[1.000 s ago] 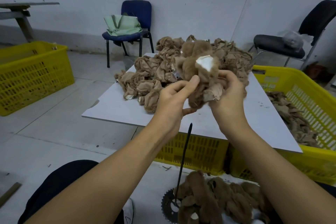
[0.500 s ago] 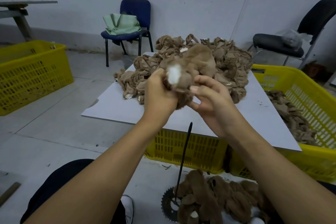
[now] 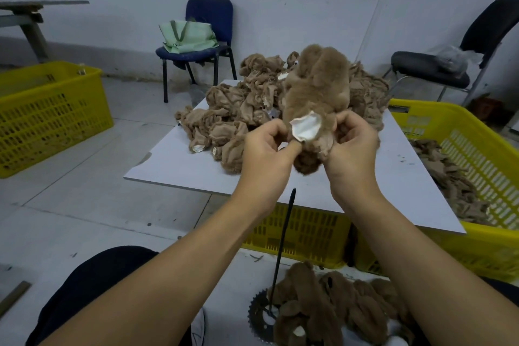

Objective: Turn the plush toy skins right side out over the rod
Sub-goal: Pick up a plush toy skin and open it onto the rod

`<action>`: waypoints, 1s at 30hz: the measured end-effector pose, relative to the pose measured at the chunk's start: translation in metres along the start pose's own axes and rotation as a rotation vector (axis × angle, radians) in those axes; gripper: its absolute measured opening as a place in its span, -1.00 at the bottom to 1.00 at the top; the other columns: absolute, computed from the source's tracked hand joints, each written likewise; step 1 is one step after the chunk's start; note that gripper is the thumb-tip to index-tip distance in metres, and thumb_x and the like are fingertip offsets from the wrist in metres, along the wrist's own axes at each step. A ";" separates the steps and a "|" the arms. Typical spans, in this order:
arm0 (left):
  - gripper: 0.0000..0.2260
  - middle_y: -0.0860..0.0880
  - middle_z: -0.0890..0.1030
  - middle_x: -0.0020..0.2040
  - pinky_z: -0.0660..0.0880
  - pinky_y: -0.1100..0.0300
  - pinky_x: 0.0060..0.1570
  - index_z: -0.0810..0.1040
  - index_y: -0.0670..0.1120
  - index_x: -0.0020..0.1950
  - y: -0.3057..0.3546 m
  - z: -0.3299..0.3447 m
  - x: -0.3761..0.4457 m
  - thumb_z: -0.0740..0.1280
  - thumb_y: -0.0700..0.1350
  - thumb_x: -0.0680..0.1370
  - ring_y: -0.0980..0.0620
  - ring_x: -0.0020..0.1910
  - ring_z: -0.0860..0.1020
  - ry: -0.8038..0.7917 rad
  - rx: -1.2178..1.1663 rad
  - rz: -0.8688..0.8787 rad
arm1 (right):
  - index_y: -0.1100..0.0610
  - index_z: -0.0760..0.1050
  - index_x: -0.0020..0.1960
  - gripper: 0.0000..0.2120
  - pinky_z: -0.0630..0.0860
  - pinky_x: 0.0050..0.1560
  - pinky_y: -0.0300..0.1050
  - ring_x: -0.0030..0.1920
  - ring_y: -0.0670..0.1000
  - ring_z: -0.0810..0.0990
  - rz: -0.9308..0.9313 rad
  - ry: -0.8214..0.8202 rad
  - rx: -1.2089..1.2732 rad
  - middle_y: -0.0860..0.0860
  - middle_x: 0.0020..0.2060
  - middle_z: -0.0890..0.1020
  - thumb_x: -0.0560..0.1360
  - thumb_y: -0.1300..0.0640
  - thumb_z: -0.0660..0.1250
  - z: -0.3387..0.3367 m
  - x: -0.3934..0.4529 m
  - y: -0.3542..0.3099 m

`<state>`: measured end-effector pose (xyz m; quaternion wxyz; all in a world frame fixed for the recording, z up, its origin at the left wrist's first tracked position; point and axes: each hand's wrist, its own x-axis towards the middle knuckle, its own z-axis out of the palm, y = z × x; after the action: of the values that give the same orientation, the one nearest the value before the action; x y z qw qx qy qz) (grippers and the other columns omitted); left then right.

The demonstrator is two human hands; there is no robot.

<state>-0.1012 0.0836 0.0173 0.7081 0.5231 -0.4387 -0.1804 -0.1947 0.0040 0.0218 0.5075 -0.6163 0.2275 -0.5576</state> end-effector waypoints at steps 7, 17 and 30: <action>-0.74 -0.24 0.52 -0.22 0.55 0.08 -0.14 0.49 -0.32 -0.21 0.004 0.001 0.003 0.45 -0.18 0.55 -0.10 -0.19 0.54 -0.143 0.145 -0.016 | 0.25 0.50 -0.14 -0.84 0.50 -0.42 -0.23 -0.33 -0.13 0.59 0.060 0.086 -0.132 0.06 -0.30 0.61 0.40 0.46 0.39 -0.007 0.005 0.006; -0.66 -0.39 0.58 -0.23 0.62 -0.18 -0.24 0.51 -0.42 -0.19 0.011 -0.005 0.004 0.50 -0.15 0.49 -0.28 -0.22 0.62 -0.103 0.177 -0.156 | 0.24 0.54 0.01 -0.83 0.66 -0.09 0.07 -0.07 0.10 0.68 0.136 -0.051 -0.333 0.13 -0.12 0.68 0.45 0.40 0.41 -0.006 -0.003 0.004; -0.55 0.14 0.36 -0.60 0.30 0.36 -0.61 0.25 -0.06 -0.47 0.003 -0.014 0.013 0.37 -0.40 0.46 0.17 -0.64 0.40 0.041 0.390 0.100 | 0.20 0.53 -0.05 -0.77 0.62 -0.15 -0.18 -0.13 -0.01 0.71 0.166 -0.166 -0.043 0.02 -0.21 0.69 0.38 0.38 0.51 0.001 -0.009 -0.002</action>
<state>-0.0832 0.0839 0.0246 0.6102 0.6313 -0.4765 -0.0459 -0.1966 0.0127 0.0199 0.5559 -0.6500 0.2467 -0.4557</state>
